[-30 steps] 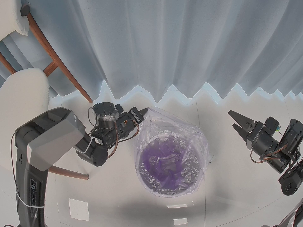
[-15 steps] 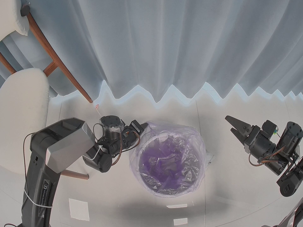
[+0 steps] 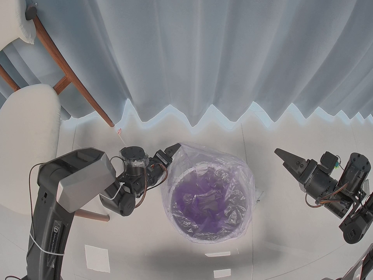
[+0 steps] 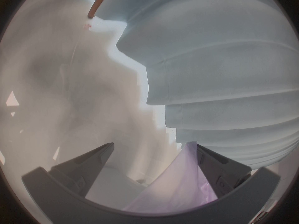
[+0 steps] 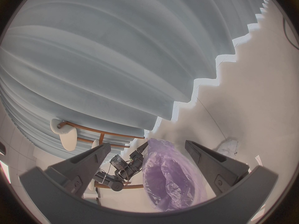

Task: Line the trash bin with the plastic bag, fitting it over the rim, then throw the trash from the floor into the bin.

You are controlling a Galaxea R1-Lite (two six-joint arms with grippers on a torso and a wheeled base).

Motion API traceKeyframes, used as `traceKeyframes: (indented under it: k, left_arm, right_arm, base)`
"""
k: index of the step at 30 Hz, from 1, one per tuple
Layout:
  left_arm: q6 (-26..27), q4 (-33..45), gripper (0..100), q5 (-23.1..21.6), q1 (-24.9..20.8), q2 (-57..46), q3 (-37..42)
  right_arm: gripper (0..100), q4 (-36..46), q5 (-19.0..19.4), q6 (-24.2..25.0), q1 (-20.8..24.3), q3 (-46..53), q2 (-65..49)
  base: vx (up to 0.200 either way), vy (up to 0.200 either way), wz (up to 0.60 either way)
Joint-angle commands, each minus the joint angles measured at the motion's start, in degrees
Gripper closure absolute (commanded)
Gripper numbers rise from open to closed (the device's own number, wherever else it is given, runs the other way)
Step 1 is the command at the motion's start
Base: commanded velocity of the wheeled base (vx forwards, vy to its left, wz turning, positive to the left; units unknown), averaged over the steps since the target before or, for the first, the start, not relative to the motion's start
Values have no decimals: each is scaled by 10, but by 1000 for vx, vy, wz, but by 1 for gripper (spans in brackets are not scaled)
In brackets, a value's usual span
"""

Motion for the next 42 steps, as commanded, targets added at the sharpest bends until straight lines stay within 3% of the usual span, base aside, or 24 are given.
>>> traceKeyframes:
  k: [1,3,5,11,15,21,22,24,28,30,32,33,34,35,36,39,42]
  left_arm:
    - [78,-82,0,98,-1,-57,89]
    - [111,-138,0,149,-4,-95,101]
    - [138,-168,0,168,0,-142,95]
    - [146,-164,0,170,19,-306,114]
    - [146,-103,0,165,7,-322,151]
    - [95,-104,0,167,10,-300,118]
    - [52,-103,0,167,22,-365,99]
    - [29,-96,0,153,22,-440,94]
    - [-8,-74,0,9,23,-577,114]
    - [-72,-41,0,-91,49,-633,121]
    - [-175,-9,0,-190,123,-681,132]
    - [-232,-3,0,-224,160,-697,146]
    - [-232,-3,0,-224,160,-697,146]
    - [-325,-15,0,-276,216,-706,159]
    - [-351,-26,0,-306,235,-708,163]
    - [-350,-60,0,-368,262,-704,189]
    - [-312,-116,0,-383,285,-675,215]
  right_arm:
    - [0,0,1,-15,0,11,5]
    - [0,-1,0,-41,0,11,11]
    - [0,-1,-2,-79,7,16,7]
    - [0,-1,-23,-199,22,32,14]
    - [0,-10,-29,-219,23,17,18]
    - [0,-9,-36,-229,41,52,9]
    - [0,-10,-37,-256,58,72,16]
    - [0,-10,-37,-304,59,74,19]
    - [0,-9,-27,-378,75,59,19]
    - [0,-8,-9,-391,97,53,28]
    - [0,-8,9,-405,110,37,70]
    - [0,-9,9,-419,110,21,102]
    - [0,-9,9,-419,110,21,102]
    - [0,-10,8,-442,106,-21,157]
    - [0,-10,8,-447,106,-39,179]
    - [0,-9,8,-444,108,-82,209]
    - [0,-8,5,-447,131,-126,243]
  base:
    - [0,0,0]
    - [0,0,0]
    - [0,0,0]
    - [0,0,0]
    - [0,0,0]
    - [0,0,0]
    - [0,0,0]
    - [0,0,0]
    - [0,0,0]
    - [0,0,0]
    - [0,0,0]
    - [0,0,0]
    - [0,0,0]
    - [0,0,0]
    - [0,0,0]
    - [0,0,0]
    - [0,0,0]
